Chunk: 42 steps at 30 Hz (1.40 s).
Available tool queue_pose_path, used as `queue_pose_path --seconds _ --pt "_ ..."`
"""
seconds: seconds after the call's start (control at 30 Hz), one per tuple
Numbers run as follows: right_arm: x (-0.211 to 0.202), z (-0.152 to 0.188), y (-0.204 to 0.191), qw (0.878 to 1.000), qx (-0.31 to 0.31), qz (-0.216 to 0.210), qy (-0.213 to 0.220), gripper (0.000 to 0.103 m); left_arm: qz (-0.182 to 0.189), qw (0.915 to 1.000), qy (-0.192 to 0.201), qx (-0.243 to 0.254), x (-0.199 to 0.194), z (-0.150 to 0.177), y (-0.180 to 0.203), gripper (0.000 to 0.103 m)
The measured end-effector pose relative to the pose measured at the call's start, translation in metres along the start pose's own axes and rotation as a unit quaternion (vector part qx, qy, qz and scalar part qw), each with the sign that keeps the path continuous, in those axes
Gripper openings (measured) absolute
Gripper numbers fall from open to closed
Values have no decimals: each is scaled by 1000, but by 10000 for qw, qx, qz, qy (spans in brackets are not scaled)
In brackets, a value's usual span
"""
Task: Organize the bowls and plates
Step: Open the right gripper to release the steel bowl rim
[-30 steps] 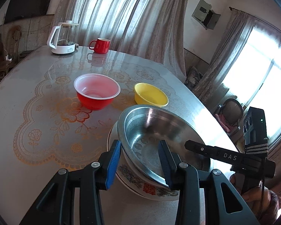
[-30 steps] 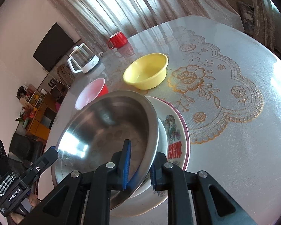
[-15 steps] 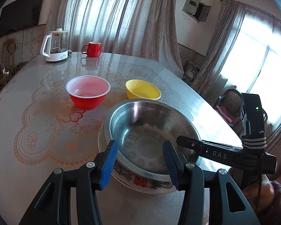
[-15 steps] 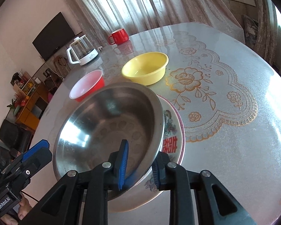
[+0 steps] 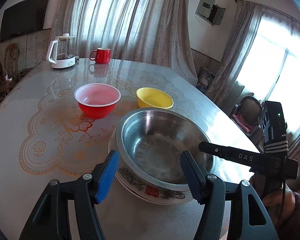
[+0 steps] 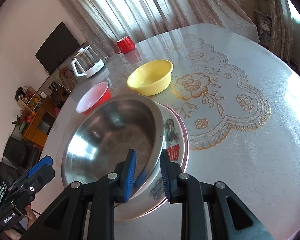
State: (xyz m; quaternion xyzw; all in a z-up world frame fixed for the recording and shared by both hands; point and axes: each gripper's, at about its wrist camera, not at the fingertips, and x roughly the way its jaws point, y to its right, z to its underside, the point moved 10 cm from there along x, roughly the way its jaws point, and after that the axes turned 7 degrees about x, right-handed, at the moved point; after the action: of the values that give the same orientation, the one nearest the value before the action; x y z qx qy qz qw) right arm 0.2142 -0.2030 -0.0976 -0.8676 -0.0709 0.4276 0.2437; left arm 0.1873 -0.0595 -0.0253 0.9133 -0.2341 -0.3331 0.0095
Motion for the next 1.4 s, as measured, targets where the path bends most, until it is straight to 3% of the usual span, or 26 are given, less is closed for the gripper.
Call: queue_pose_path --seconds 0.4,0.83,1.1,1.4 --pt "-14 -15 7 9993 252 -130 235 29 -67 9999 -58 -100 -1 -1 -5 73" --pt "-20 -38 10 9981 396 -309 355 29 -143 9977 -343 -563 8 -6 -34 74" --pt "-12 -48 13 9973 475 -457 330 29 -205 9975 -354 -574 16 -17 -47 75" --pt "2 -66 14 9937 803 -759 162 27 135 9981 -514 -306 29 -41 -36 74"
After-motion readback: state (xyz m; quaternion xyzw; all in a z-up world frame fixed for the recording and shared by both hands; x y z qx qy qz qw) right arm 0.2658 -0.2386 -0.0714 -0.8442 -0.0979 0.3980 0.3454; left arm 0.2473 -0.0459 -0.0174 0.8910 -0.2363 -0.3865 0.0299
